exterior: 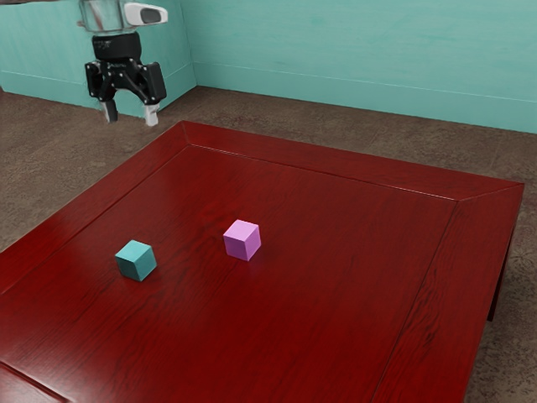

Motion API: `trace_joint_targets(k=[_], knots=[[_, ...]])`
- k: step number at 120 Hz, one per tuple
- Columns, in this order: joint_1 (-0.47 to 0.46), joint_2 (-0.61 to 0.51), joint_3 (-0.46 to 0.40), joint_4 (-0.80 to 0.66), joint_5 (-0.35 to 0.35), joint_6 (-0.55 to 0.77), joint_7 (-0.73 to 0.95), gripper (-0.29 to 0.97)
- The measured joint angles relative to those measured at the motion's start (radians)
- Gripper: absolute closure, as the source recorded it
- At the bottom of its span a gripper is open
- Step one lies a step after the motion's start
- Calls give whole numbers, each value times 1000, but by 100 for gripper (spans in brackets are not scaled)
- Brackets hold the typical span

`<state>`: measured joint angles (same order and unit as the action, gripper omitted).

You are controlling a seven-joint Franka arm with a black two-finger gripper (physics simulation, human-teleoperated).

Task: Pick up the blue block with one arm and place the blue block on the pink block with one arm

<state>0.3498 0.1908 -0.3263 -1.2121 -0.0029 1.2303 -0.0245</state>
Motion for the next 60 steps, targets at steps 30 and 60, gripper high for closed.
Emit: trace_joint_targets(k=[30,60], knots=[[8,-65,-2,93,6,65,-43,0],[-304,-148,-206,147,194,-34,-41,0]])
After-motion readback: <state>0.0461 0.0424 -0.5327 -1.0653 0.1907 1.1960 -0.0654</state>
